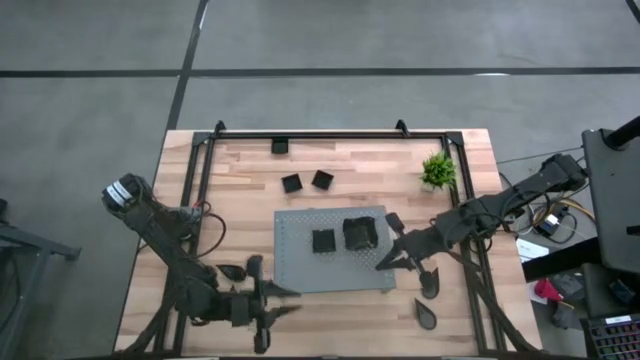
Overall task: Pick & Place Mini shaped plates
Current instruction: Stack the square plate on top of the square plate on the shelf
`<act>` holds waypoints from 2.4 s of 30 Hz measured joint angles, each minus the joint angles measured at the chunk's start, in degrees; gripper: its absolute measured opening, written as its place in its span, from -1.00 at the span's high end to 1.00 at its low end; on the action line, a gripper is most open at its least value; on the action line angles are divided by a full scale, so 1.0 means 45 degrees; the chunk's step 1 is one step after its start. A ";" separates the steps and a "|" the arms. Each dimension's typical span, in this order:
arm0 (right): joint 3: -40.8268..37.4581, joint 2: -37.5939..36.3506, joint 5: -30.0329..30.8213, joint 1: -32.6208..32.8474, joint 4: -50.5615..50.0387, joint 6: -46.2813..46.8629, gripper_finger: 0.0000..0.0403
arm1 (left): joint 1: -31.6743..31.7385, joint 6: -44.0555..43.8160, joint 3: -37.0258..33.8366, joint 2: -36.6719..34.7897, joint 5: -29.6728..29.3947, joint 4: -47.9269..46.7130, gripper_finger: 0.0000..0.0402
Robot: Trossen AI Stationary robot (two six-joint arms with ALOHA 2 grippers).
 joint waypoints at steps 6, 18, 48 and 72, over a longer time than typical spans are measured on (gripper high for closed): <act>-0.0932 -0.0361 0.0037 -0.0015 0.1263 -0.0051 0.96 | 0.0753 -0.0444 0.0512 -0.0118 -0.7693 0.0109 0.51; -0.1143 0.0133 0.0010 -0.0015 0.1295 -0.0315 0.96 | 0.3171 0.1294 0.0574 -0.2259 -0.8170 -0.0129 0.51; -0.1153 0.0392 -0.0092 0.0038 0.1234 -0.0571 0.96 | 1.0632 0.3333 0.0629 -0.2630 -0.7586 -0.5466 0.90; -0.1731 0.0392 0.0328 0.0034 0.1252 -0.0388 0.96 | 1.5641 -0.4061 0.1716 -0.2312 0.6409 -1.6960 1.00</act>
